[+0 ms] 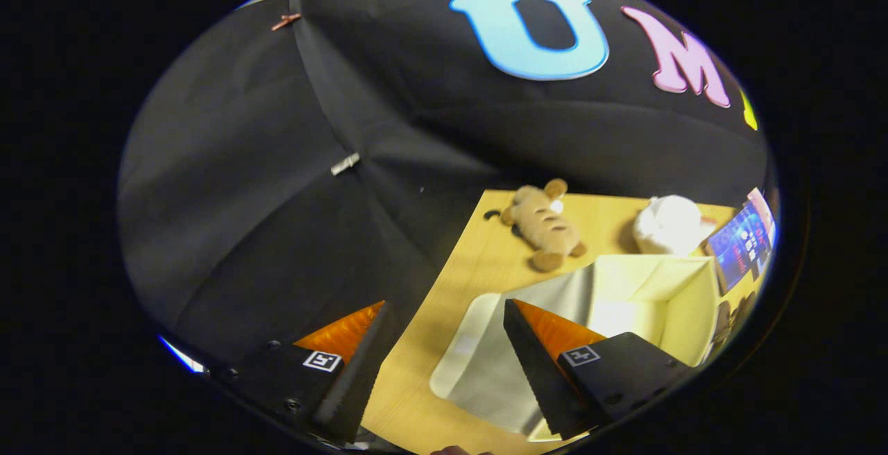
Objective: Open the storage box then place both shoes into the box .Put the left shoe in first, then the right shoe, with the right side of both shoes facing outward in a uniform manner.
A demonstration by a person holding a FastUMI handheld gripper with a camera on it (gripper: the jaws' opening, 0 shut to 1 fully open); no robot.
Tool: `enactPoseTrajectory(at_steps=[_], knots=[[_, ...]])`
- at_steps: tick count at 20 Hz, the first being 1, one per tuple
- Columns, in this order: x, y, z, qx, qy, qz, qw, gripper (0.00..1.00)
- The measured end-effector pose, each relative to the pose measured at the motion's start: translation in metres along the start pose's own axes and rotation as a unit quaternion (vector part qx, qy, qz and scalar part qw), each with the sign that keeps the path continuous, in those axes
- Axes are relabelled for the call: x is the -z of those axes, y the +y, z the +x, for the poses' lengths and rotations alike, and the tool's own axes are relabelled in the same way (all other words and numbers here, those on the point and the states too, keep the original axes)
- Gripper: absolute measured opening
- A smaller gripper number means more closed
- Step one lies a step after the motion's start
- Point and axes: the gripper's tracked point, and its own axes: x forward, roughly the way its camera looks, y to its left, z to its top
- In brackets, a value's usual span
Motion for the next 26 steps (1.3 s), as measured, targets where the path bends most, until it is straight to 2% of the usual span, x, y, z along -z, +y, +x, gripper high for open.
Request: enactPoseTrajectory(at_steps=[5, 10, 13, 17, 21, 26], knots=[[-0.061, -0.094, -0.080, 0.053, -0.080, -0.015, 0.995, 0.98], [-0.086, -0.207, -0.158, 0.136, -0.131, -0.030, 0.982, 0.98], [-0.070, -0.273, -0.195, 0.186, -0.130, -0.010, 0.974, 0.98], [-0.035, -0.354, -0.226, 0.233, -0.105, 0.017, 0.967, 0.98], [0.007, -0.407, -0.236, 0.251, -0.068, 0.031, 0.965, 0.98], [0.072, -0.446, -0.225, 0.257, -0.003, 0.047, 0.965, 0.98]])
